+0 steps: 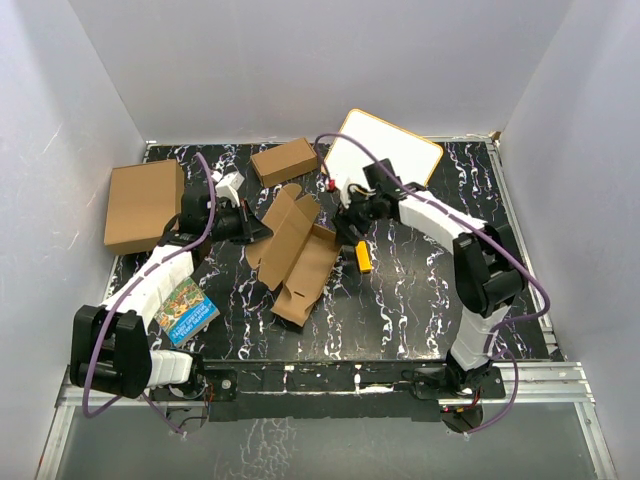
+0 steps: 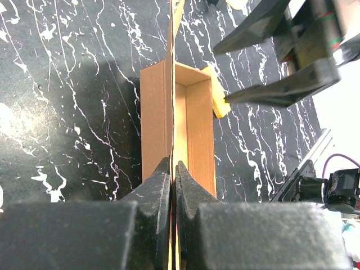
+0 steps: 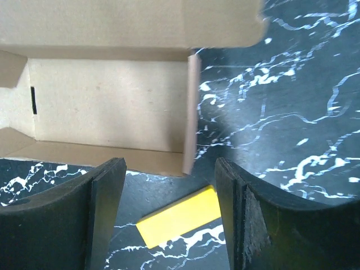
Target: Fold the paper box
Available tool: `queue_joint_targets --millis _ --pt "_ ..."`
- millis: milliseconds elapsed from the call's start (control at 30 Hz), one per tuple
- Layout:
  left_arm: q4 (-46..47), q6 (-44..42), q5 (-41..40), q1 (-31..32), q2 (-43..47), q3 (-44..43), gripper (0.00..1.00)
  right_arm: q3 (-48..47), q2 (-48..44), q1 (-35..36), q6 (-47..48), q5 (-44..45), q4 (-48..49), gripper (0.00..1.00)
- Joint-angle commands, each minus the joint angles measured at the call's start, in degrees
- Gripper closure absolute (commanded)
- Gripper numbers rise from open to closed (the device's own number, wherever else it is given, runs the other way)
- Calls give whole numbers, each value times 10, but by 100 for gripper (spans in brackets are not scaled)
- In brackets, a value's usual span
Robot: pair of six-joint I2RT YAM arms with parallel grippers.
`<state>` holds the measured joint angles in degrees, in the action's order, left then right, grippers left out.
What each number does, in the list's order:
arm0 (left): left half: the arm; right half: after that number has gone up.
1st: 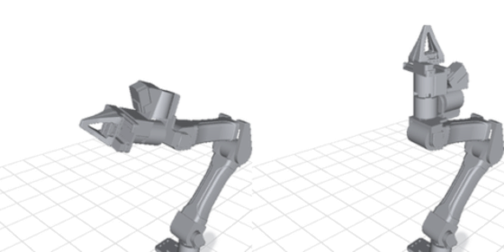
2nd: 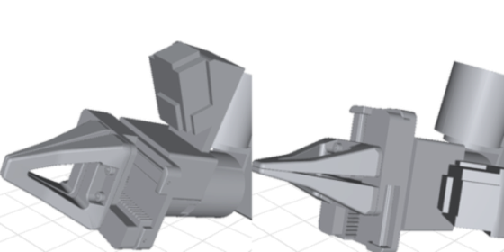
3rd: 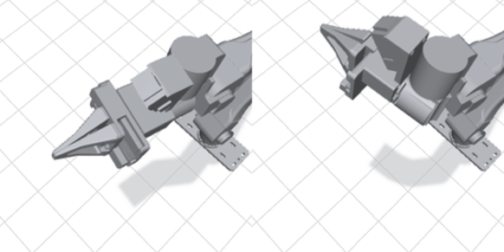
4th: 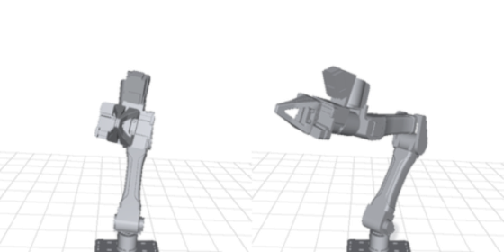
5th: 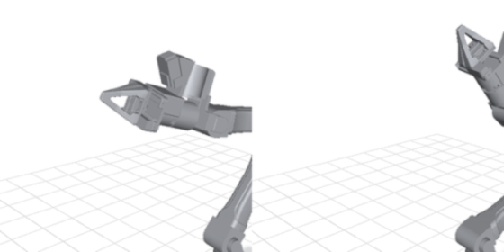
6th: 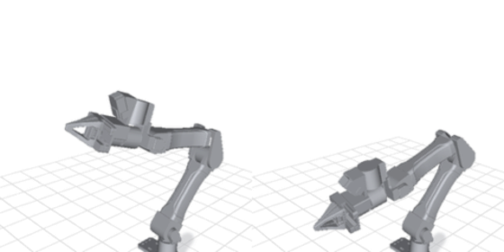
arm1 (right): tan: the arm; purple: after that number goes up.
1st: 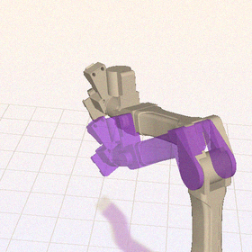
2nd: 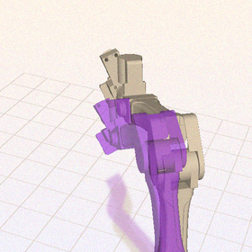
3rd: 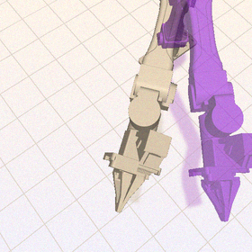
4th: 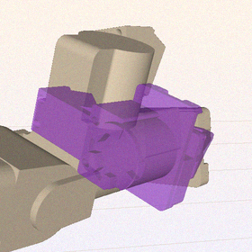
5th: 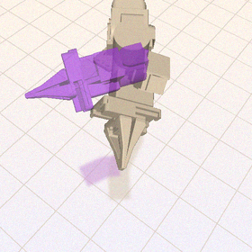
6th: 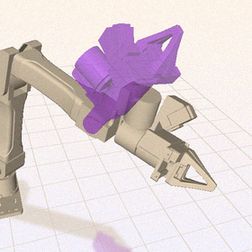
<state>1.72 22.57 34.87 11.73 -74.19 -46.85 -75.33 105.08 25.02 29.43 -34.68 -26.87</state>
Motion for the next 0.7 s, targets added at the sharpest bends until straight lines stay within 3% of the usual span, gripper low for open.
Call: queue_joint_targets --millis 0,133,400,667 --pt "-38 -24 0 -2 5 -29 100 -49 -33 -27 18 -84 -8 30" --pt "-45 -32 6 -1 -11 -40 100 -70 -9 -30 1 -81 -8 33" --pt "-43 -38 4 0 -26 -44 100 -95 43 -23 -29 -131 -17 83" --pt "-39 -53 12 0 -33 -43 100 -109 106 -49 -65 -306 -28 90"
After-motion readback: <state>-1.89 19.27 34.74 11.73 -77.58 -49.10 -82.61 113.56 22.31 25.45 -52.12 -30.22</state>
